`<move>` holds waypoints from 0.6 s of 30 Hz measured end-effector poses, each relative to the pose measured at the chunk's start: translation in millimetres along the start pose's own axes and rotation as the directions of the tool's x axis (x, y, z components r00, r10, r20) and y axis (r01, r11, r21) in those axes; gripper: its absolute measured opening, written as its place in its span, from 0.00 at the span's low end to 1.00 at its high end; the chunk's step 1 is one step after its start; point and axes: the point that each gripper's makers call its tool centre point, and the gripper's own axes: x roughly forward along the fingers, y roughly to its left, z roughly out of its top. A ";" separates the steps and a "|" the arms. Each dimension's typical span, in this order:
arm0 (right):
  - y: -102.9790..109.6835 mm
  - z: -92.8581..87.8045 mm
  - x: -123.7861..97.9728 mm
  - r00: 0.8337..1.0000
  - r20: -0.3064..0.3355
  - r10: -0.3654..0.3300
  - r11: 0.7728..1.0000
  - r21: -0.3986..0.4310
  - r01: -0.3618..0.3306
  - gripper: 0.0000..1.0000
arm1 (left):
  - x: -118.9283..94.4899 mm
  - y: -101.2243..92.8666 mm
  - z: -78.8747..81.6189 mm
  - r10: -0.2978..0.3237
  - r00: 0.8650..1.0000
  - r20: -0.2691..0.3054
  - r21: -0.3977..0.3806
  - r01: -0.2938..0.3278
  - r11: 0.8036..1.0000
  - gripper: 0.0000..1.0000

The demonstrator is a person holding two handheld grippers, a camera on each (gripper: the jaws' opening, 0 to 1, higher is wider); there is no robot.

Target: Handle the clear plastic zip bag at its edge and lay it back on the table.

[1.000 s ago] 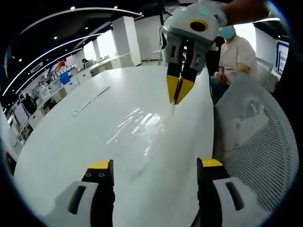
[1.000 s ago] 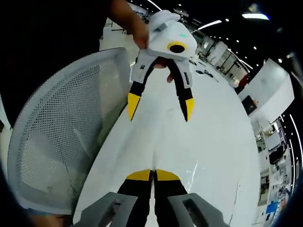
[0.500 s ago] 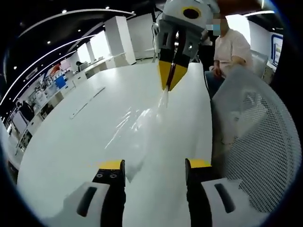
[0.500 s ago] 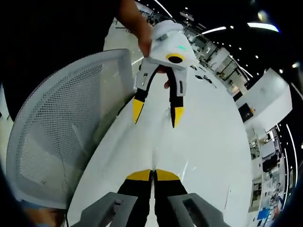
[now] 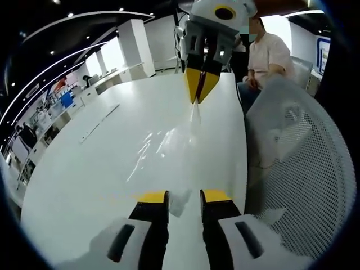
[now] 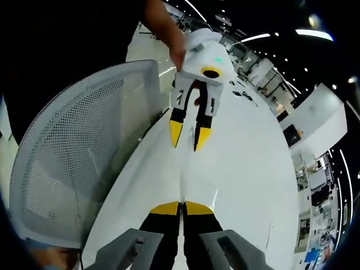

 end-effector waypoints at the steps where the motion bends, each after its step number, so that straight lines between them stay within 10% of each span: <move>1: 0.3 -0.6 -0.2 1.000 0.001 -0.001 1.000 0.006 0.001 0.00 | -0.7 -0.6 0.7 -0.002 1.000 0.003 -0.001 0.002 1.000 0.15; 18: 11.1 -9.3 3.6 0.998 -0.010 0.057 0.983 0.175 -0.054 0.00 | -2.4 -7.6 3.9 -0.045 0.999 0.010 -0.019 0.045 0.999 0.01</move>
